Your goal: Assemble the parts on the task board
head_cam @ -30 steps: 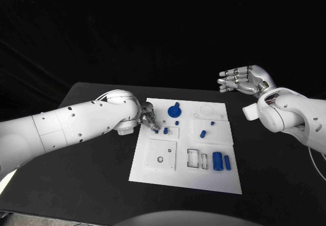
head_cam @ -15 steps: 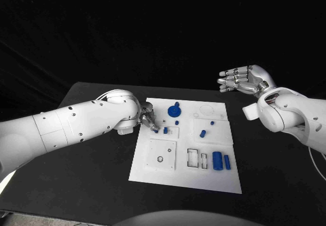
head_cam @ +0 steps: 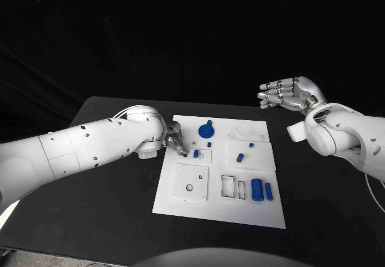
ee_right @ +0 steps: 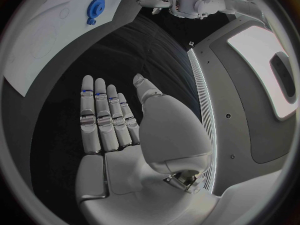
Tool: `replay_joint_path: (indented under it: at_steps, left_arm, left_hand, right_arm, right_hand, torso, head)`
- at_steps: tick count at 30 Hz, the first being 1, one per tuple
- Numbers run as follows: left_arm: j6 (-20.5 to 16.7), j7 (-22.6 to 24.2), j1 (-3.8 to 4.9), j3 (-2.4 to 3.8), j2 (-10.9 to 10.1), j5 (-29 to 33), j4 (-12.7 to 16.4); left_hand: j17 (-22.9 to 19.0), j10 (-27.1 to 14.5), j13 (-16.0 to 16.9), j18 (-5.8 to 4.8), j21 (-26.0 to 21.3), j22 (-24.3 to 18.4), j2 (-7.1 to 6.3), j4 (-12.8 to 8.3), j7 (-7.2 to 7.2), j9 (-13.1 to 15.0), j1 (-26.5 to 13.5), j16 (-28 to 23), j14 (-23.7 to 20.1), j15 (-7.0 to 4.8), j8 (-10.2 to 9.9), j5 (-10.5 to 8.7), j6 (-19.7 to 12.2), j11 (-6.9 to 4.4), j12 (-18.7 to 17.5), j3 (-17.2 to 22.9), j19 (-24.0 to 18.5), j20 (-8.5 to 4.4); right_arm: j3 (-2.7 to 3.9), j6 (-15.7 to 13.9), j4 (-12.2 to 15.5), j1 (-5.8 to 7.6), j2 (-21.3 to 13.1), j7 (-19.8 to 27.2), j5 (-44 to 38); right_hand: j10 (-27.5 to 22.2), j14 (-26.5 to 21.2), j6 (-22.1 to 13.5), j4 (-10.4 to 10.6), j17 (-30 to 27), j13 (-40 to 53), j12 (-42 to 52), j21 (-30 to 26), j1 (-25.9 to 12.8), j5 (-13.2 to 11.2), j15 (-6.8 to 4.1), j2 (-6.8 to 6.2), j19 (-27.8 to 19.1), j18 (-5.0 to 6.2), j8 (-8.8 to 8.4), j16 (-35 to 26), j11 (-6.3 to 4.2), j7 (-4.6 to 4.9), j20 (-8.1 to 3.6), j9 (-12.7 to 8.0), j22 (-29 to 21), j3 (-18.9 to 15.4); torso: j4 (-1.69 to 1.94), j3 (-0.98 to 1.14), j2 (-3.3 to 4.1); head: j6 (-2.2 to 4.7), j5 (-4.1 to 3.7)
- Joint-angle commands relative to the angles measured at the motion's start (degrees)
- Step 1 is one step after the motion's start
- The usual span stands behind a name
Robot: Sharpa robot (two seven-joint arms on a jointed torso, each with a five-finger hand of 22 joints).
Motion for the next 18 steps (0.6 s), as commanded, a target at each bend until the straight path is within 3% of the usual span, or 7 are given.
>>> replay_joint_path:
  at_steps: [1,12,18]
  left_arm:
    - [2.36,-1.06,-0.42,-0.31,0.16,-0.23,0.07]
    - [2.51,-2.60,-0.41,-0.31,0.84,1.83,-0.53]
    - [3.51,-3.42,-0.40,-0.32,1.44,2.73,-1.34]
  left_hand:
    - [15.07,0.45,0.13,-0.72,0.40,7.39,-0.31,-8.31,-0.20,0.02,0.23,0.18,5.93,0.39,0.18,0.19,0.18,0.11,0.25,8.49,3.26,0.23]
    - [15.07,0.66,0.15,-0.69,0.29,7.29,-0.22,-8.03,-0.27,-0.08,-0.67,0.18,5.93,0.39,0.21,0.15,0.56,0.10,0.29,8.74,3.22,0.23]
    - [15.07,1.09,0.62,-0.73,0.44,7.51,-0.52,-6.40,-0.85,-0.28,-3.99,0.18,5.93,0.17,0.28,-0.11,1.50,-0.25,0.66,6.99,3.29,0.15]
  right_arm:
    - [0.01,0.82,0.02,-0.06,0.05,0.31,-0.29]
    - [0.01,0.84,0.35,-0.07,0.03,0.28,-0.29]
    - [0.01,0.94,0.60,-0.07,-0.06,0.26,-0.29]
  right_hand:
    - [0.00,-0.23,-0.07,-0.23,-0.07,-0.08,0.18,-0.19,-0.32,0.33,-0.20,0.40,0.11,0.38,-0.29,-0.27,0.15,0.28,0.18,-0.03,-0.10,0.04]
    - [0.00,-0.23,-0.07,-0.23,-0.07,-0.08,0.18,-0.19,-0.32,0.33,-0.20,0.40,0.11,0.38,-0.29,-0.27,0.15,0.28,0.18,-0.03,-0.10,0.04]
    - [-0.02,-0.18,-0.06,-0.29,-0.35,-0.08,0.20,-0.38,-0.47,0.35,-0.19,0.46,0.21,0.39,-0.30,-0.25,0.16,0.28,0.20,-0.04,-0.13,-0.06]
  torso:
    - [-0.02,0.03,0.04]
    - [-0.06,0.11,-0.01]
    - [-0.10,0.11,0.04]
  head:
    - [-0.05,0.01]
    - [-0.22,0.14]
    - [-0.22,0.07]
